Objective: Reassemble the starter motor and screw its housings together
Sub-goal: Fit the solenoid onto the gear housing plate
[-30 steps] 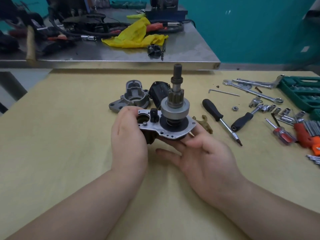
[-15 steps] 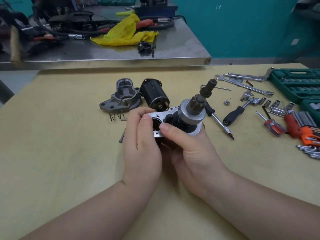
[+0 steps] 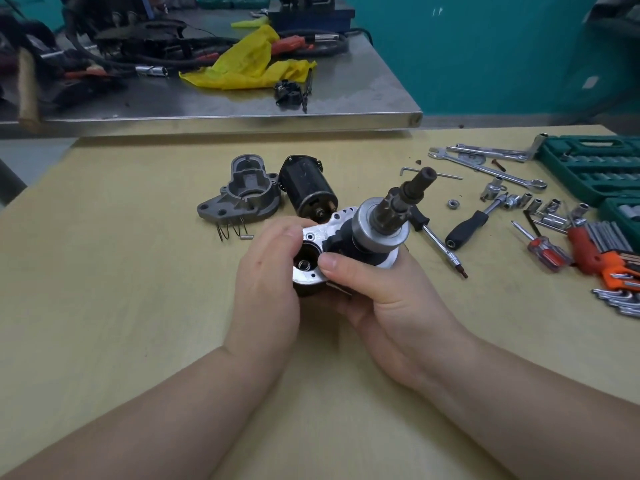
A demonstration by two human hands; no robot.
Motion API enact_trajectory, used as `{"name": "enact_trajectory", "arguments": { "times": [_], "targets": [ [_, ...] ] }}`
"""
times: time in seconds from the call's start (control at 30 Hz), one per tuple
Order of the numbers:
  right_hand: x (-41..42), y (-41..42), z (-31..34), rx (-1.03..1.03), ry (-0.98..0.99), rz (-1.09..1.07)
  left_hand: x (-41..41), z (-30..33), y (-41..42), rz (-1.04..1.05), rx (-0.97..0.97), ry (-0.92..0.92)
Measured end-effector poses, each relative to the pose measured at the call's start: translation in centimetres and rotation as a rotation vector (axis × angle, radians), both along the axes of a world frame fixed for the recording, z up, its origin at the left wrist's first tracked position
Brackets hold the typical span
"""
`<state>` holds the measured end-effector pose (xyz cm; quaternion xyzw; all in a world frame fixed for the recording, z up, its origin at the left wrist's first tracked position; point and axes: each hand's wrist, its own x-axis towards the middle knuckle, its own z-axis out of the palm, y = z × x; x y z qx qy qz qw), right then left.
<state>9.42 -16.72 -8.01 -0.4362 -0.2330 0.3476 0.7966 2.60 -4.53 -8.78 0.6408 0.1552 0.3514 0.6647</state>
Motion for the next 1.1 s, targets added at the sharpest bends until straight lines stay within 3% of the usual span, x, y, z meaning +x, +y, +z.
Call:
{"name": "enact_trajectory", "arguments": {
  "times": [0.23,0.47,0.83,0.97,1.1],
  "targets": [
    [0.0,-0.2,0.2,0.027,-0.022,0.043,0.2,-0.4,0.5,-0.123,-0.154,-0.098],
    [0.1,-0.4,0.3,0.019,0.014,0.058,0.4,-0.4,0.7,-0.196,-0.101,-0.092],
    [-0.2,-0.2,0.3,-0.097,-0.169,-0.007,0.7,-0.6,0.7,0.133,-0.067,0.039],
    [0.0,-0.7,0.8,-0.178,-0.253,-0.040,0.2,-0.5,0.9,0.061,-0.175,0.018],
    [0.6,-1.0,0.6,-0.265,-0.264,-0.080,-0.1,-0.4,0.6,0.069,-0.050,-0.015]
  ]
}}
